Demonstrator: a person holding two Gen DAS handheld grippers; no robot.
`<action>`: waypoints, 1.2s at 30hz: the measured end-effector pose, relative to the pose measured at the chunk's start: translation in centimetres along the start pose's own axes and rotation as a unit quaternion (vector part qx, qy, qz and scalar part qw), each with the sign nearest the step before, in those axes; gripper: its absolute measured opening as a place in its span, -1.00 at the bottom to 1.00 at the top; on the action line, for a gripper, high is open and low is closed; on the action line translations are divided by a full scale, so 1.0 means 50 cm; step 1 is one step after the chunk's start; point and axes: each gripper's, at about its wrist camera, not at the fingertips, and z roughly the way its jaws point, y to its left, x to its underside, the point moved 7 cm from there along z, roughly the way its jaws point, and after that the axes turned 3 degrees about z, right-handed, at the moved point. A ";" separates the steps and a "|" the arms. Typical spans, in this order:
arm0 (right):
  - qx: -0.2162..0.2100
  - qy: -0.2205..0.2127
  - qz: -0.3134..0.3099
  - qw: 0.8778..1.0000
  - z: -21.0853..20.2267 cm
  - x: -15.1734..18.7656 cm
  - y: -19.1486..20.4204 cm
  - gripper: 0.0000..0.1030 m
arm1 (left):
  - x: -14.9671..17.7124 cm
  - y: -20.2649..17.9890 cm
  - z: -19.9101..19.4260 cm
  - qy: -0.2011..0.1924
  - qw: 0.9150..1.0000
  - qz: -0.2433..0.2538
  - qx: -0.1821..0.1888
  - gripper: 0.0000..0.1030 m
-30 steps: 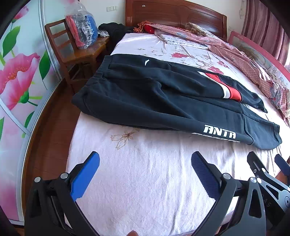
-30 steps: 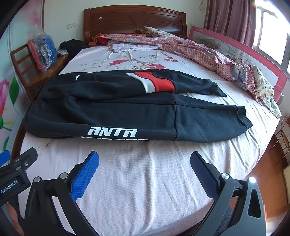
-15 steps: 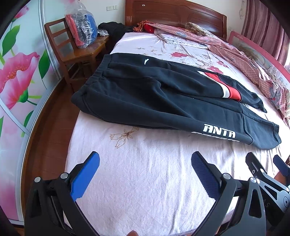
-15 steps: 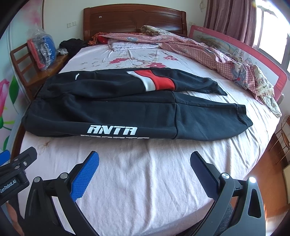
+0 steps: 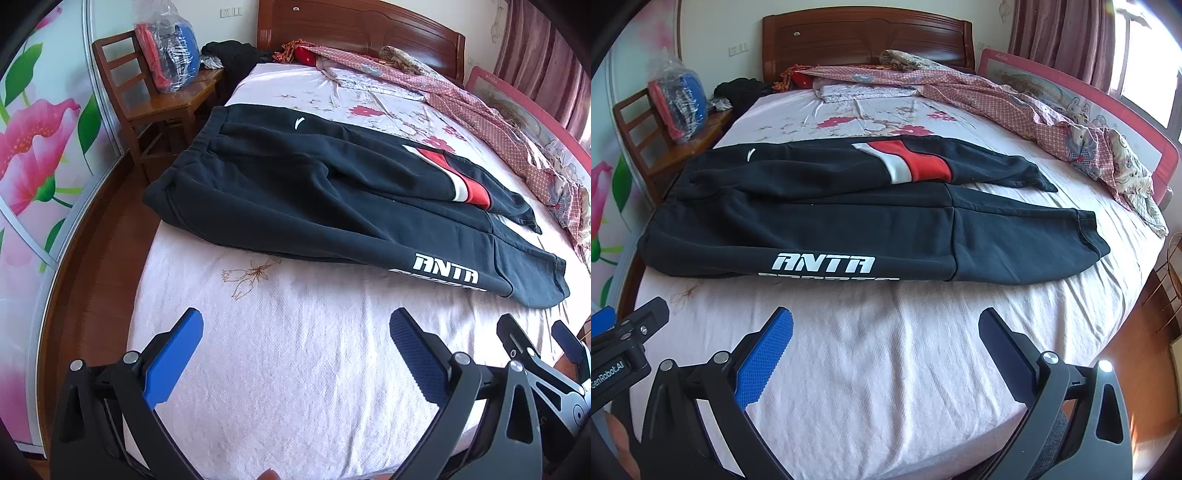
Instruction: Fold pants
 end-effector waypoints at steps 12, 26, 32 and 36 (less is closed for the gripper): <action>0.004 0.017 -0.003 1.000 0.025 0.008 -0.004 0.94 | -0.096 0.102 0.086 0.041 0.897 -0.268 0.348 0.97; -0.006 0.045 -0.021 0.999 0.067 0.008 0.024 0.94 | -0.141 0.233 0.228 0.061 0.754 -0.442 0.481 0.97; -0.005 0.051 -0.024 0.998 0.077 0.008 0.028 0.94 | -0.109 0.251 0.294 0.067 0.745 -0.480 0.458 0.97; -0.005 0.058 -0.023 0.998 0.085 0.008 0.032 0.94 | -0.095 0.260 0.313 0.051 0.735 -0.504 0.450 0.97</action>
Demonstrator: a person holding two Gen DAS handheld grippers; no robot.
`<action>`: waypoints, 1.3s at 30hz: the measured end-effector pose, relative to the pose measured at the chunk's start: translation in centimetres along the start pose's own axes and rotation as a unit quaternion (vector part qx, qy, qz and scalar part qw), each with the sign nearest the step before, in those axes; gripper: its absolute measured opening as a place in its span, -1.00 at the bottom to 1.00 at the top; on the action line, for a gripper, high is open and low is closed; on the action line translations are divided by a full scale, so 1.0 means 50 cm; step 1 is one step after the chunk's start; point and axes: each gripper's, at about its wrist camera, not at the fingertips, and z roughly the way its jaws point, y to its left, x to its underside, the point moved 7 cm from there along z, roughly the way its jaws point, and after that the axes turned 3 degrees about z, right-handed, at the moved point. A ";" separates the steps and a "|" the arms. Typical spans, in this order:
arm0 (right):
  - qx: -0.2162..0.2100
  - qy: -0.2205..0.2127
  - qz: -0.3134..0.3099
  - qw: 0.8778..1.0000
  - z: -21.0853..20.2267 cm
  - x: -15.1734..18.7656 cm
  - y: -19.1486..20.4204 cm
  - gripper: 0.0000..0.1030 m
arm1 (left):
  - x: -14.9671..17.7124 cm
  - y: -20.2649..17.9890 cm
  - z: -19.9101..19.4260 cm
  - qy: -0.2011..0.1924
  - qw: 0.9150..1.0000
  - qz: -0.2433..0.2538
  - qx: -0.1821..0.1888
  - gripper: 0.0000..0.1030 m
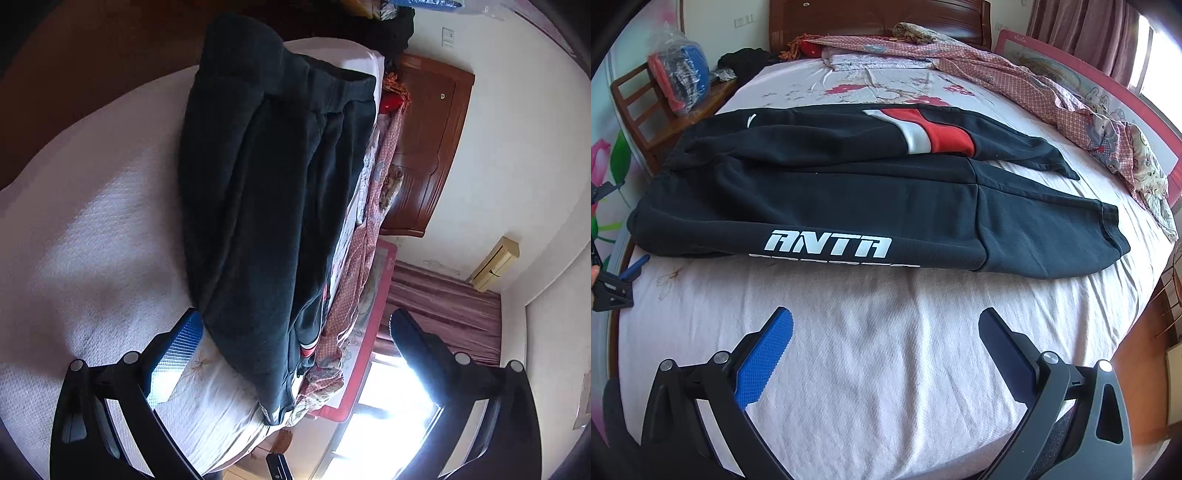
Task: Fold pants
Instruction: 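Grasp the waistband of the black sweatpants with the left gripper and lift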
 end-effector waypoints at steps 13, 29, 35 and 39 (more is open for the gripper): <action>-0.016 0.003 -0.004 1.000 -0.005 -0.011 0.018 0.94 | -0.003 -0.003 -0.014 -0.006 0.987 0.022 -0.156 0.97; -0.046 0.015 0.029 0.998 -0.012 -0.024 -0.009 0.94 | -0.064 0.006 0.040 -0.043 0.993 -0.028 -0.107 0.60; -0.100 0.039 0.159 0.981 -0.019 -0.031 -0.171 0.94 | -0.061 0.019 0.040 -0.029 0.992 0.011 -0.120 -0.71; -0.136 0.071 0.358 0.921 0.035 -0.008 -0.386 0.94 | -0.040 0.001 0.022 -0.034 0.994 0.012 -0.100 -0.74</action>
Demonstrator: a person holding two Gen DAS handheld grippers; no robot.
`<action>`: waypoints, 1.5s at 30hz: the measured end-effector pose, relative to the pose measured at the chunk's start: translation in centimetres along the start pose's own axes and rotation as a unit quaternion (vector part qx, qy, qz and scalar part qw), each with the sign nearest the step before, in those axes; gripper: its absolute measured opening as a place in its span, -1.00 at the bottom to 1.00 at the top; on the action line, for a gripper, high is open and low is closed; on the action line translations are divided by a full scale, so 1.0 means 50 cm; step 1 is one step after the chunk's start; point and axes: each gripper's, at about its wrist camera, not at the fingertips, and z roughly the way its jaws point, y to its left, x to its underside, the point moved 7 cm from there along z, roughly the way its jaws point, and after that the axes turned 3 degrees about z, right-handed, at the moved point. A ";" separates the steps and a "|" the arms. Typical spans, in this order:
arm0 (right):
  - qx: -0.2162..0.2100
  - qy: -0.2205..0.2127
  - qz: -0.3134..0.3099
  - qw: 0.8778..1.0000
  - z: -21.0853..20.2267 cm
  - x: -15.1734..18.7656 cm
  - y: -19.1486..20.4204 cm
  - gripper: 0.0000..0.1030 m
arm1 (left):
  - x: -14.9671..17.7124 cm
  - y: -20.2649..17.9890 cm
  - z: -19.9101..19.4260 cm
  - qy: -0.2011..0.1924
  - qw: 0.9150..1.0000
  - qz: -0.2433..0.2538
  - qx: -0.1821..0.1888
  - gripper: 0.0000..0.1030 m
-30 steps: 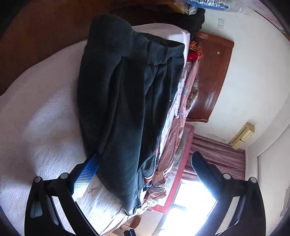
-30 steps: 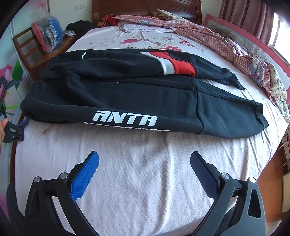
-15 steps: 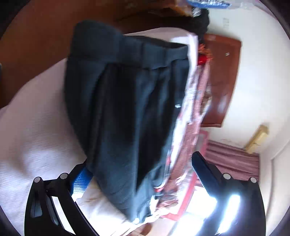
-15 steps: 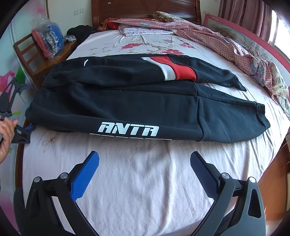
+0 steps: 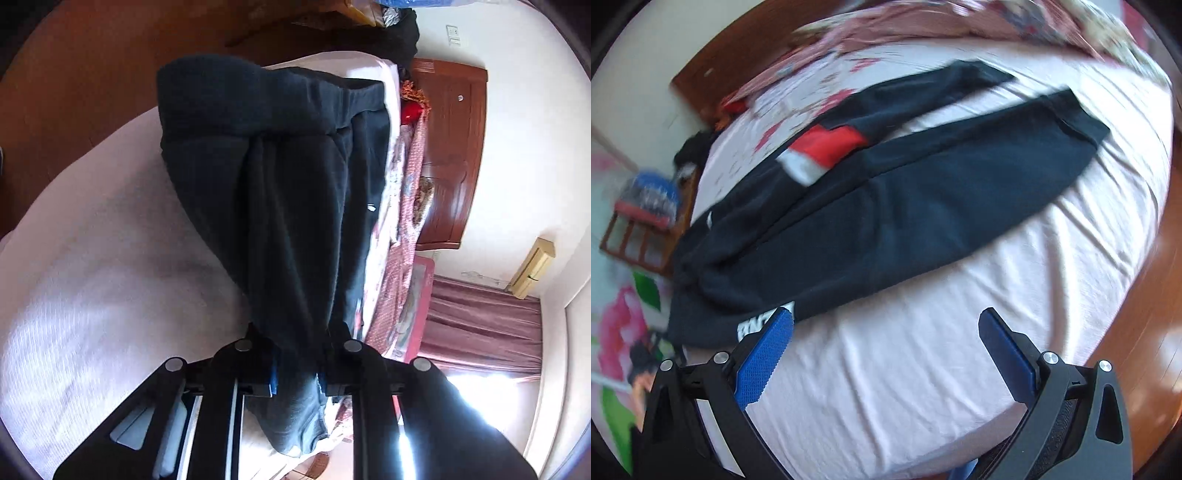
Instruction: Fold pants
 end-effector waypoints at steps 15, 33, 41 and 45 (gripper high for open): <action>-0.133 0.030 0.169 0.976 0.100 -0.127 -0.107 0.71 | 0.042 -0.115 -0.040 0.010 0.996 0.092 0.014 -0.79; -0.139 -0.008 0.125 0.982 0.066 -0.170 -0.088 -0.92 | 0.052 -0.079 -0.072 -0.015 0.994 0.100 -0.030 -0.81; -0.133 -0.017 0.036 0.990 -0.020 -0.203 -0.053 -0.97 | 0.108 -0.105 -0.165 -0.068 0.989 0.134 0.001 -0.83; -0.134 -0.015 0.011 0.991 -0.057 -0.193 -0.056 -0.97 | 0.153 -0.099 -0.202 -0.069 0.989 0.134 0.010 -0.83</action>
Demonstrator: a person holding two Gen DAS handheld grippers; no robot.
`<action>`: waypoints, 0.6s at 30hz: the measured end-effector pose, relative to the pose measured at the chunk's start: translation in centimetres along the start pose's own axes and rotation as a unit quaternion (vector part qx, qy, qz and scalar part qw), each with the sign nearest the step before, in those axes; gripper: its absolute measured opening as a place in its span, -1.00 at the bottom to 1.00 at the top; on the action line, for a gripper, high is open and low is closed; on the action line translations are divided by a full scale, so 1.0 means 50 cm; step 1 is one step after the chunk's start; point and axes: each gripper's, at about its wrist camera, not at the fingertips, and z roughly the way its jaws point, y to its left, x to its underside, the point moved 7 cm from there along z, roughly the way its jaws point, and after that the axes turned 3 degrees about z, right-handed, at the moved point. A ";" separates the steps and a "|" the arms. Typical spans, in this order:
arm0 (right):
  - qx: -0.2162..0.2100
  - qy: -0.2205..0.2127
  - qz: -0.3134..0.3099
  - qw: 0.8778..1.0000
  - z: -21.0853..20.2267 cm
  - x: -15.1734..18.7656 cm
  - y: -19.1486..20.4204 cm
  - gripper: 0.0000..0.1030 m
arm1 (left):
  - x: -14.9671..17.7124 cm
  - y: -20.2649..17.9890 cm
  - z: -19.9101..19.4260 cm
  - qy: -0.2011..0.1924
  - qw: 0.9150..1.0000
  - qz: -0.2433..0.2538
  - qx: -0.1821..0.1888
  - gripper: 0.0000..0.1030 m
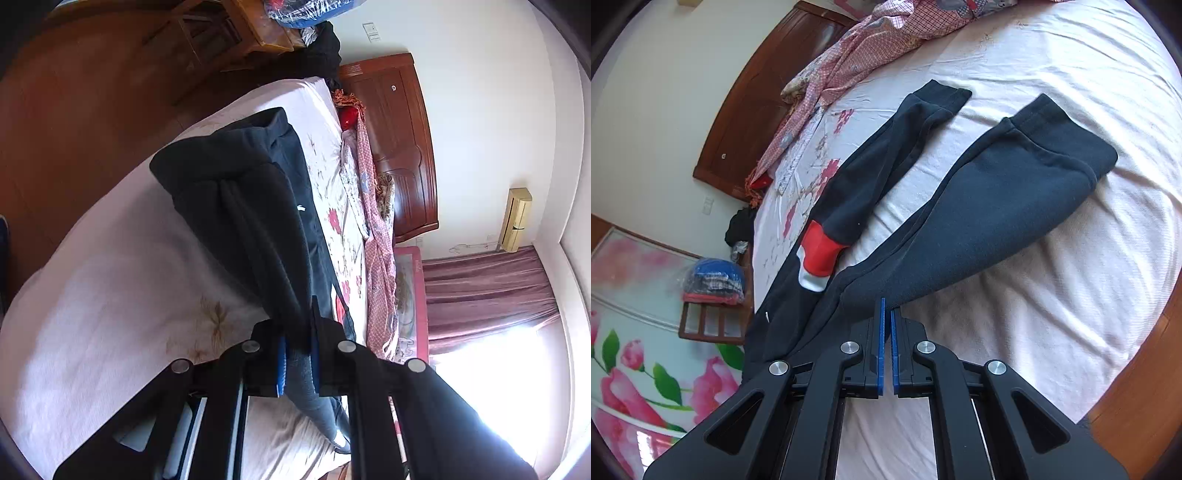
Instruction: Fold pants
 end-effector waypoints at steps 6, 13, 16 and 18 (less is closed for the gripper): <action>0.008 0.028 -0.033 0.999 -0.048 0.040 -0.033 -0.97 | 0.095 0.033 -0.108 0.002 1.000 -0.028 0.001 -0.83; 0.052 0.080 -0.028 0.995 -0.016 0.124 -0.145 -0.96 | 0.193 0.083 -0.153 0.052 0.998 -0.013 -0.045 -0.81; 0.054 0.108 0.040 0.992 0.007 0.154 -0.208 -0.83 | 0.210 0.113 -0.153 0.074 0.991 0.011 -0.114 -0.70; 0.044 0.085 0.057 0.994 -0.018 0.148 -0.219 -0.49 | 0.211 0.118 -0.166 0.081 0.983 0.034 -0.160 -0.44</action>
